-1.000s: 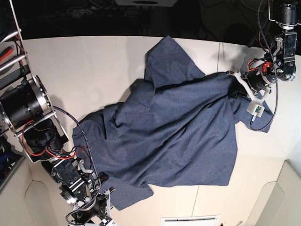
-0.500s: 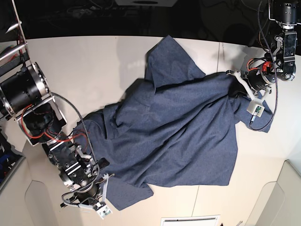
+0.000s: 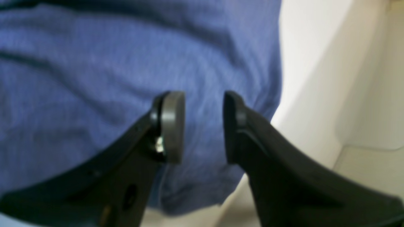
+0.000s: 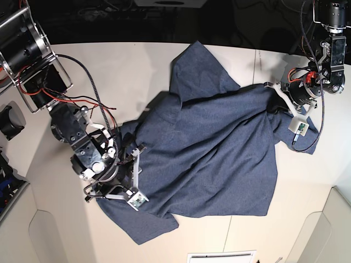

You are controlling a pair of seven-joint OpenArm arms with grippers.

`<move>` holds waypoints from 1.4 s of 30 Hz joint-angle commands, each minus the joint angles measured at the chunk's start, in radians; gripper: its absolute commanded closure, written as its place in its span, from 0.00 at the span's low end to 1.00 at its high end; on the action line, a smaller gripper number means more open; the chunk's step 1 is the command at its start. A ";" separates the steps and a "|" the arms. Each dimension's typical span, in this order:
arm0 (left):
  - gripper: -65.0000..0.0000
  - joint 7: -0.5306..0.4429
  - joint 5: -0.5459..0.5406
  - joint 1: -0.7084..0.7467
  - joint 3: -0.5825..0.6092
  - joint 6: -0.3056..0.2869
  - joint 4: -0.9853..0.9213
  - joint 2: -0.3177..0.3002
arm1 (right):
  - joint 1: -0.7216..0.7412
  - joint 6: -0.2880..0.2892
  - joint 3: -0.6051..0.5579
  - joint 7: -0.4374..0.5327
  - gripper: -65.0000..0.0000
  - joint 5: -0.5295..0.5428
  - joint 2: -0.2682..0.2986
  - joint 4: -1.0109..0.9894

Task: Layout the t-shirt on the table in an organized manner, then fold the t-shirt properly
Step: 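Drag the right gripper's held hem outward to stretch the shirt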

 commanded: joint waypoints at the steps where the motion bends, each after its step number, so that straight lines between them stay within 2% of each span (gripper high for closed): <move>1: 1.00 0.166 0.121 0.033 0.008 0.060 -0.026 -0.005 | 0.032 0.035 0.034 -0.001 0.68 0.038 0.010 -0.001; 5: 1.00 0.166 0.117 0.032 0.008 0.060 -0.026 -0.005 | 0.038 0.230 0.182 -0.055 0.68 0.229 0.011 -0.087; 8: 1.00 0.166 0.114 0.032 0.008 0.060 -0.026 -0.005 | 0.046 0.307 0.264 -0.070 0.68 0.341 0.011 -0.149; 10: 1.00 0.166 0.114 0.032 0.008 0.060 -0.026 -0.005 | 0.052 0.337 0.289 -0.070 0.68 0.379 0.011 -0.185; 15: 1.00 0.165 0.114 0.032 0.008 0.060 -0.026 -0.005 | 0.057 0.360 0.289 -0.069 0.68 0.396 -0.014 -0.259; 21: 1.00 0.166 0.114 0.027 0.008 0.060 -0.026 -0.005 | 0.058 0.360 0.289 -0.064 0.68 0.404 -0.054 -0.274; 33: 1.00 0.155 0.114 0.027 0.008 0.060 -0.026 -0.005 | 0.057 0.363 0.288 -0.081 0.71 0.405 -0.061 -0.280; 37: 1.00 0.154 0.114 0.027 0.008 0.060 -0.026 -0.005 | 0.057 0.363 0.276 -0.080 0.65 0.326 -0.061 -0.314; 42: 1.00 0.150 0.114 0.026 0.008 0.060 -0.025 -0.005 | 0.056 0.363 0.257 -0.071 0.65 0.354 -0.061 -0.348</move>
